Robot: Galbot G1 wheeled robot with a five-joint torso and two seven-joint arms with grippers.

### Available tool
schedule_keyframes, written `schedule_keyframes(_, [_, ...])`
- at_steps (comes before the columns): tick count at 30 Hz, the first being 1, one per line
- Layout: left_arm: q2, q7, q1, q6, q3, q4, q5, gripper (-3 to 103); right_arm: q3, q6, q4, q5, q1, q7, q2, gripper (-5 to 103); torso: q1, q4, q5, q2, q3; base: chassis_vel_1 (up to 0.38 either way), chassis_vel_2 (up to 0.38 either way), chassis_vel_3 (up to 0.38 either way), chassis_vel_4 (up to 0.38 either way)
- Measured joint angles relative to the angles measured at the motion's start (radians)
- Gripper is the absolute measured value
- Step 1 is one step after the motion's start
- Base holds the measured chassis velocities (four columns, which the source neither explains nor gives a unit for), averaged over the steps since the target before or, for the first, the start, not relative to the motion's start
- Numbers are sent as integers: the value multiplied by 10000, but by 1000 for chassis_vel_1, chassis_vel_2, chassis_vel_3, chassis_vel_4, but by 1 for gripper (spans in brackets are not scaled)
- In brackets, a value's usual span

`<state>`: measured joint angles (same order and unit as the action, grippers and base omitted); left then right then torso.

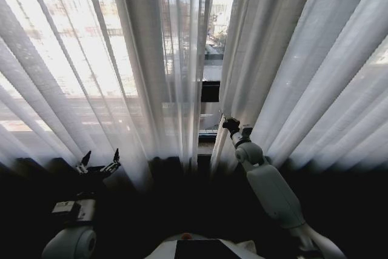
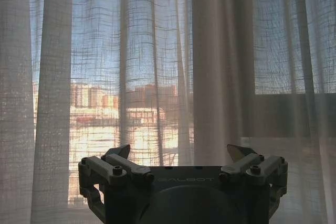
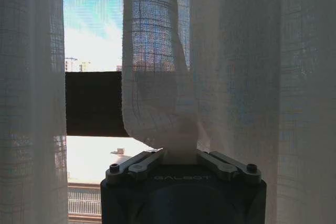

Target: Open the curtains by pulling them apart, changing their state from closed to fully open.

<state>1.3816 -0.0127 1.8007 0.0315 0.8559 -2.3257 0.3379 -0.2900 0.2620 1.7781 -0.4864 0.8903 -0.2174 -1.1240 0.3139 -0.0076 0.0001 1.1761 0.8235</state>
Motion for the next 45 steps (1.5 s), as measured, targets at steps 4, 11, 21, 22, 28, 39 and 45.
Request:
schedule_keyframes(4, [-63, 0, 8, 85, 47, 65, 61, 100, -171, 137, 588, -30, 295, -53, 99, 0, 0, 0, 0, 0, 0, 0, 0, 0, 0])
schedule_keyframes(11, [-135, 0, 29, 118, 61, 86, 132, 100, -282, 407, 1257, -59, 728, -65, 260, 0, 0, 0, 1, 0, -1, 0, 0, 0, 0])
schedule_keyframes(21, [-157, 0, 52, 213, 14, 67, 160, 100, -538, 765, 1662, -345, 1068, 300, 484, 0, 0, 0, 1, 1, 0, 0, 0, 0, 0])
schedule_keyframes(22, [-157, 0, 53, 235, 6, 66, 158, 100, -573, 768, 1688, -372, 1103, 355, 484, 0, 0, 0, 1, 0, 0, 0, 0, 0, 0])
schedule_keyframes(28, [-180, 0, 97, 285, 40, 53, 156, 100, -651, 739, 1780, -453, 1318, 406, 404, 0, 1, 0, 1, 0, 0, 0, 0, 0, 0])
schedule_keyframes(39, [-191, -1, 104, 340, 39, 63, 138, 100, -711, 685, 1751, -472, 1466, 395, 322, 0, 0, 1, 1, 0, 0, -131, -140, 134, 128])
schedule_keyframes(45, [-178, -5, 73, 336, 42, 104, 135, 100, -715, 657, 1598, -472, 1362, 393, 338, 0, 0, 2, -4, 0, 0, -284, -279, 290, 287])
